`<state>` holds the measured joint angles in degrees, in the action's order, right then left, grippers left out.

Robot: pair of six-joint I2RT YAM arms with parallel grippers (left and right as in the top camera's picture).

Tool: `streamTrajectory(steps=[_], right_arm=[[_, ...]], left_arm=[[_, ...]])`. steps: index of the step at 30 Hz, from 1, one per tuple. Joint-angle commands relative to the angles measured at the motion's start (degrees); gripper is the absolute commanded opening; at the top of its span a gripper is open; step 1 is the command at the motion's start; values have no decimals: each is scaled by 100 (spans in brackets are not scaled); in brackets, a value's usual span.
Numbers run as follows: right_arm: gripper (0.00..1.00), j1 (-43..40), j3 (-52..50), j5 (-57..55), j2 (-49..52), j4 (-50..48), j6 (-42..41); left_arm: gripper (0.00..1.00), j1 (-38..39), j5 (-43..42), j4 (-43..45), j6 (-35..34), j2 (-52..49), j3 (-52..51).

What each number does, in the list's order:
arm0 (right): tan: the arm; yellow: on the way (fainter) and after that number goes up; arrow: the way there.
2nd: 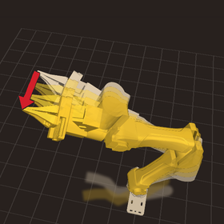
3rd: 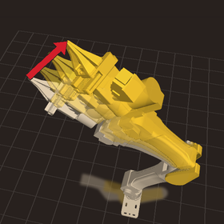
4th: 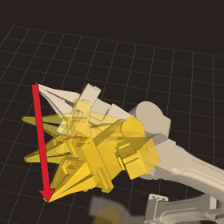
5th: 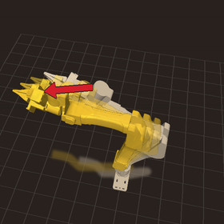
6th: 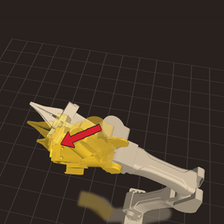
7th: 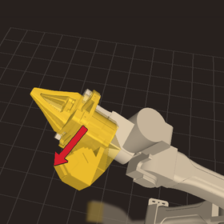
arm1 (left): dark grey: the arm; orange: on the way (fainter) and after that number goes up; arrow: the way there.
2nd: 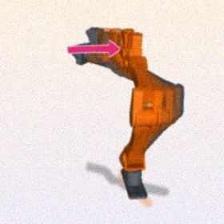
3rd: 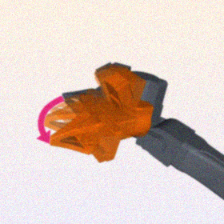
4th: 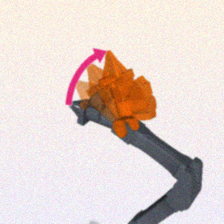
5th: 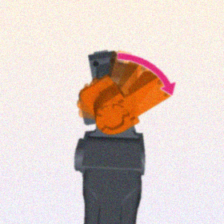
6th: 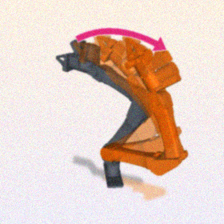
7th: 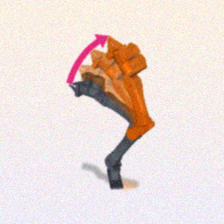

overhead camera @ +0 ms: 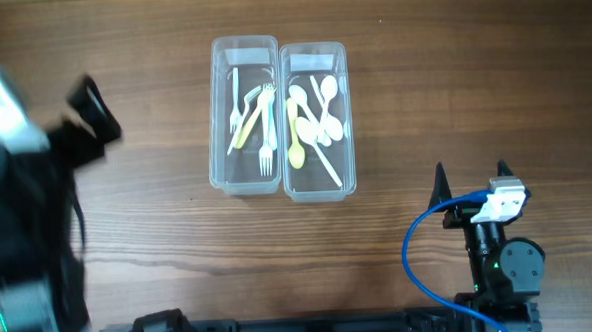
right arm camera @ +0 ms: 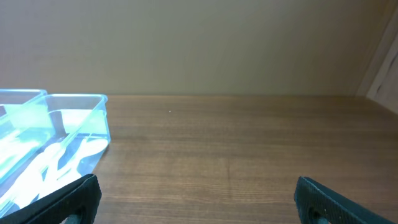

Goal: Pack container

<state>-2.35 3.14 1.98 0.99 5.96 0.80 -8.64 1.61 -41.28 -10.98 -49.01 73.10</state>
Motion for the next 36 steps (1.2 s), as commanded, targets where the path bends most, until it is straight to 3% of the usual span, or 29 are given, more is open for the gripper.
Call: streamTrajectory(steps=[1, 10, 15, 21, 36], right_arm=[[100, -20, -28, 92, -79, -39, 66], [100, -20, -28, 90, -79, -37, 68], [100, -20, -28, 92, -79, -37, 68], [100, -20, -28, 92, -79, -39, 68], [100, -20, -28, 90, -79, -37, 68]], left_arm=[[100, 179, 190, 116, 26, 1239, -1110], [100, 179, -251, 1976, 7, 3567, -4120], [100, 179, -835, 3003, -24, 4363, -5469], [100, 179, -931, 3281, -597, 4865, -6279], [100, 442, -929, 3829, -599, 4885, -7283]])
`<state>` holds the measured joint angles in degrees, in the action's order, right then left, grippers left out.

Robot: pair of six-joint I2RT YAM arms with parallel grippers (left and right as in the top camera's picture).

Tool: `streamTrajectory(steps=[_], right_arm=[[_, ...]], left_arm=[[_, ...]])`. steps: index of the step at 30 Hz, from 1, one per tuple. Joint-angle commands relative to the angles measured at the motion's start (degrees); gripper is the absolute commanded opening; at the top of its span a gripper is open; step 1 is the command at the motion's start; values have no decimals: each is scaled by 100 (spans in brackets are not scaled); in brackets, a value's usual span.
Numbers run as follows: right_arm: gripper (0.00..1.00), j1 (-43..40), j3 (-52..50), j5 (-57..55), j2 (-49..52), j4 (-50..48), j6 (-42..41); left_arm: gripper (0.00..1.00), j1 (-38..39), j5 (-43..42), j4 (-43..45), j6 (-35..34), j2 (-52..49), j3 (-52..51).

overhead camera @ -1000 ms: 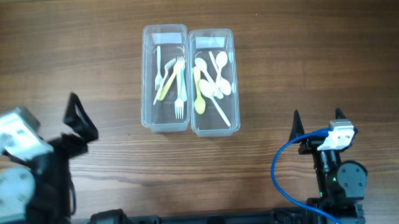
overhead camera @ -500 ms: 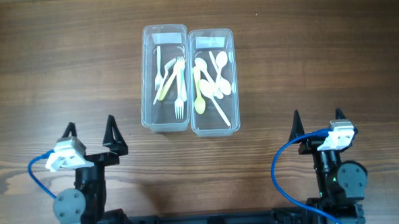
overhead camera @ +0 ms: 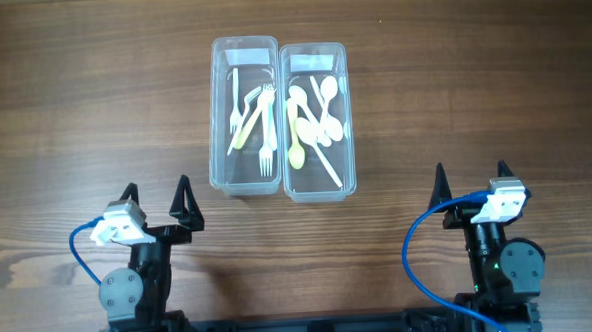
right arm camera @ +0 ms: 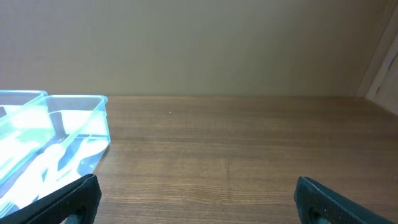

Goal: Pack container

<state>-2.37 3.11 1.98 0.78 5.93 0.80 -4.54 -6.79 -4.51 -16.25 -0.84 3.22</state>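
Note:
Two clear plastic containers stand side by side at the table's far middle. The left container (overhead camera: 244,115) holds white and yellow forks. The right container (overhead camera: 317,120) holds white and yellow spoons, and its corner (right arm camera: 74,137) shows in the right wrist view. My left gripper (overhead camera: 156,199) rests open near the front left, with nothing between its fingers. My right gripper (overhead camera: 471,176) rests open near the front right, also empty; in the right wrist view the right gripper (right arm camera: 196,199) has both fingertips wide apart over bare wood.
The wooden table (overhead camera: 472,78) stretches around the containers. Blue cables (overhead camera: 416,243) loop beside each arm's base at the front edge. A plain wall (right arm camera: 199,43) stands behind the table's far edge.
My left arm was raised and blurred at the far left edge; now it sits folded at the front left with its gripper open. The right arm and containers have not moved.

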Motion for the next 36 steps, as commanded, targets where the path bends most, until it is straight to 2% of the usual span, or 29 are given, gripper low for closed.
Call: streamTrajectory(steps=[1, 7, 14, 36], right_arm=[[100, -17, -26, 90, -57, -35, 68], [100, -17, -26, 90, -57, -35, 68], [100, -17, -26, 90, -57, -35, 68], [100, -17, -26, 90, -57, -35, 70]], left_arm=[[100, 31, -87, 105, -72, 68, -291], [100, 31, 116, 81, -2, 68, -291], [100, 31, 149, 68, 1158, 68, -291], [100, 31, 129, 70, 1154, 68, -291]])
